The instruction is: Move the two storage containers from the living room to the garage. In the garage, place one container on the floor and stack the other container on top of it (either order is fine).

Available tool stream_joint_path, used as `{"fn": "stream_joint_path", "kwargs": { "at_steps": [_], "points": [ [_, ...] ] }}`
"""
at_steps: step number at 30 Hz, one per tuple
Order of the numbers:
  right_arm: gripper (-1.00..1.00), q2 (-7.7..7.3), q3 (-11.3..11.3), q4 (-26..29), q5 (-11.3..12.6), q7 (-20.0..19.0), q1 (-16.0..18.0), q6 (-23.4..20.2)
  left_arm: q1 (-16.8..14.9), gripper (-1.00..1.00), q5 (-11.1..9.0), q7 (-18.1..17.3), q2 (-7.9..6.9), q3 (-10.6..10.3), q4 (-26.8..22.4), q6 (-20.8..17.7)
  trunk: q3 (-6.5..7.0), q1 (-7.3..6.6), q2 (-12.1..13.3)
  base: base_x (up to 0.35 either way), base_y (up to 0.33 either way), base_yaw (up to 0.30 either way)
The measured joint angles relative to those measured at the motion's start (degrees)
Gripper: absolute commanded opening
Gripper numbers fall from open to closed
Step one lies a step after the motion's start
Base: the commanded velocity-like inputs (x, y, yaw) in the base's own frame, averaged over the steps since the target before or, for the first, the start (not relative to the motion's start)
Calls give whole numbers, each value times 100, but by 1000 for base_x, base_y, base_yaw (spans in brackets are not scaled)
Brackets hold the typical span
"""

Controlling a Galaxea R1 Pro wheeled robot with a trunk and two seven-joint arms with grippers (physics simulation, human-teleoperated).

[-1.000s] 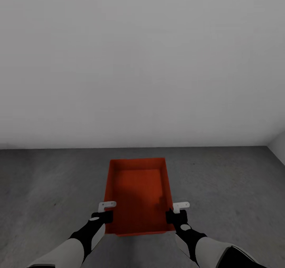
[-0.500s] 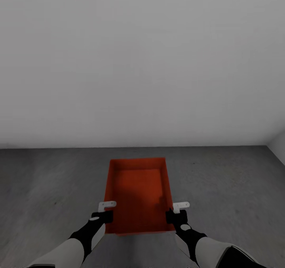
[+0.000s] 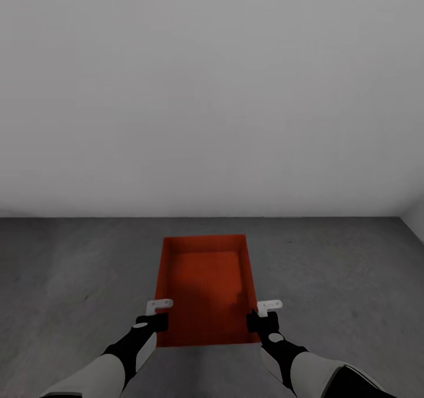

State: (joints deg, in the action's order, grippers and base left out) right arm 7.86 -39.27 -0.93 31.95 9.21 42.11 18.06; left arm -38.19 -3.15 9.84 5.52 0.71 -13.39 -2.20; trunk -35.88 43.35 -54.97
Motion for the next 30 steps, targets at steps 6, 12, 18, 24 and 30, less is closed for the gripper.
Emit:
{"fn": "stream_joint_path", "kwargs": {
  "at_steps": [6,12,18,24,30],
  "points": [
    [-100,-3,10,0,-19,-2,-1,-3,-1,-100,-1,2,3,4,12,6,0,0,0,0,0,54],
    [-100,-4,9,2,-20,-1,-1,-3,-1,-100,-1,2,3,5,13,8,0,0,0,0,0,3],
    [-100,-4,10,1,-22,-1,-1,-7,-1,-100,-1,2,3,7,18,9,0,0,0,0,0,0],
    [-100,-2,5,2,-12,0,-1,-4,-1,-100,-3,1,1,1,9,2,0,0,0,1,0,0],
    [-100,1,1,-2,-4,1,-1,-1,-1,-100,-6,0,-2,-5,6,1,0,-2,0,123,0,0]
  ]
}}
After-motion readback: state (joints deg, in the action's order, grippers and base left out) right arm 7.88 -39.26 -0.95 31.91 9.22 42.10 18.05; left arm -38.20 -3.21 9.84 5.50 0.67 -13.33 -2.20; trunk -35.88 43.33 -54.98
